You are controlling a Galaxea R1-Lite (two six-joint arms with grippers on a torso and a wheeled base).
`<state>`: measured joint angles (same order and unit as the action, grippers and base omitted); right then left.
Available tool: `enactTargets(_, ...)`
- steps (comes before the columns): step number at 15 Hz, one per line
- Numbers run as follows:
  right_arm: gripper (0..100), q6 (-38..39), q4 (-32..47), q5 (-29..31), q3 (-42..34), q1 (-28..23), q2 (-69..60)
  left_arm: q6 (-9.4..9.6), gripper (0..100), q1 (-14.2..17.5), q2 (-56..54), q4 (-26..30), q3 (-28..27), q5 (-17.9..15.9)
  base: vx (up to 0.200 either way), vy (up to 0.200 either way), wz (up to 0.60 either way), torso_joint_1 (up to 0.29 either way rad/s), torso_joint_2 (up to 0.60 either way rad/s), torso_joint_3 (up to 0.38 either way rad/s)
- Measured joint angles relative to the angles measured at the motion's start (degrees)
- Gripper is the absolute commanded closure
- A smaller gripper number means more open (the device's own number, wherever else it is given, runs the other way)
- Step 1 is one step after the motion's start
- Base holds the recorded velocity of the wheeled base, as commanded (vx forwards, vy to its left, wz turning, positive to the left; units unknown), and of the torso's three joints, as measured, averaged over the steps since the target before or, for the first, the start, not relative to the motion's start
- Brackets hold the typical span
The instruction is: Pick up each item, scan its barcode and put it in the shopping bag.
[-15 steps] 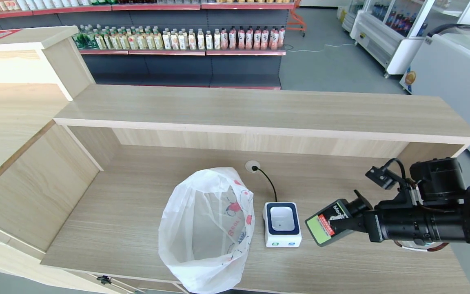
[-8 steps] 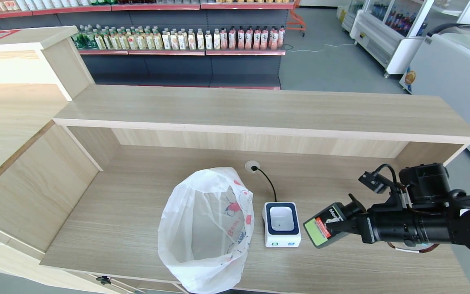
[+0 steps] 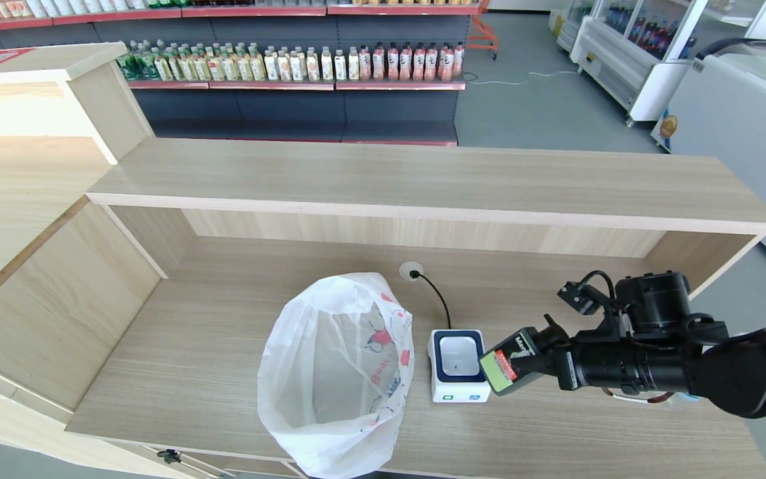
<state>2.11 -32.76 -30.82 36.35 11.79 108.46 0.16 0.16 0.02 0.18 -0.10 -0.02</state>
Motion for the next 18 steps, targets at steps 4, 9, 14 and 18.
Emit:
enactTargets(4,100,0.9,-4.5,0.0,1.3,1.7,3.5,0.02,0,0.0,0.0,0.0,0.0,0.0,0.0,0.0,0.0,0.0,0.0,0.0)
enactTargets(9,100,2.4,-7.2,0.0,2.4,2.4,7.1,-0.05,0,0.0,0.0,0.0,0.0,0.0,0.0,0.0,0.0,0.0,0.0,0.0)
enactTargets(14,100,7.1,-14.4,0.0,3.6,3.8,10.1,0.09,0,0.0,0.0,0.0,0.0,0.0,0.0,0.0,0.0,0.0,0.0,0.0)
enactTargets(18,100,7.6,-16.4,0.1,3.6,5.3,12.8,0.11,0,0.0,0.0,0.0,0.0,0.0,0.0,0.0,0.0,0.0,0.0,0.0)
